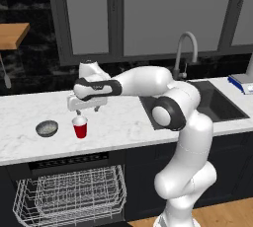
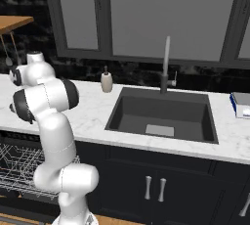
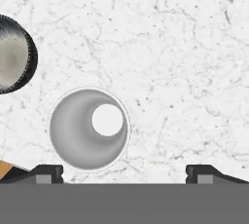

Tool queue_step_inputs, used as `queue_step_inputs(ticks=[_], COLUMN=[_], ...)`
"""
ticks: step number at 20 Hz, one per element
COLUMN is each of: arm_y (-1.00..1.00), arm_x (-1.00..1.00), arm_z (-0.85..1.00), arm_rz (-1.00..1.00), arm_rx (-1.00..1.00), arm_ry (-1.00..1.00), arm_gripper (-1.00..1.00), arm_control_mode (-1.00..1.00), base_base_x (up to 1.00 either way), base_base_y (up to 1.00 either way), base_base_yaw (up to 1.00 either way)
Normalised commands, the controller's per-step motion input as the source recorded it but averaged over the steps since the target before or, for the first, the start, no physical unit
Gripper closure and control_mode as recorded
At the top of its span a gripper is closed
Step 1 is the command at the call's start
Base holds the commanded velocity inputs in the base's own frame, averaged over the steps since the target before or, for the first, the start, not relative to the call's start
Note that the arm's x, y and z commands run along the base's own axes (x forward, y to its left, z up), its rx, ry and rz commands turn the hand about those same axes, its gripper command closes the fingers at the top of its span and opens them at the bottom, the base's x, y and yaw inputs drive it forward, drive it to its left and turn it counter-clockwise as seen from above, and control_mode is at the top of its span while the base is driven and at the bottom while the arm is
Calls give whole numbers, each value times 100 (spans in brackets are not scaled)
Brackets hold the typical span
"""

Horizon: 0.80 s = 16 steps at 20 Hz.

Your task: Pick up the cup and bowl from the counter, place them in the dishwasher, and close the dishwasher door.

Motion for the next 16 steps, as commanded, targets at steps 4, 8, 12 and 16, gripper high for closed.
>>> queue_step_inputs(ticks=[4,8,12,16], arm_y=[0,0,0,0], arm_x=[0,1,0,0], arm_z=[-39,-57,-53,-30], arm_rz=[-3,-3,-3,-3], arm_rx=[0,0,0,0], arm_ry=[7,3,0,0], arm_gripper=[-100,-100,-100,-100], arm_control_mode=[-100,-100,-100,-100], base_base_x=[0,0,0,0], base_base_y=[0,0,0,0], base_base_yaw=[0,0,0,0])
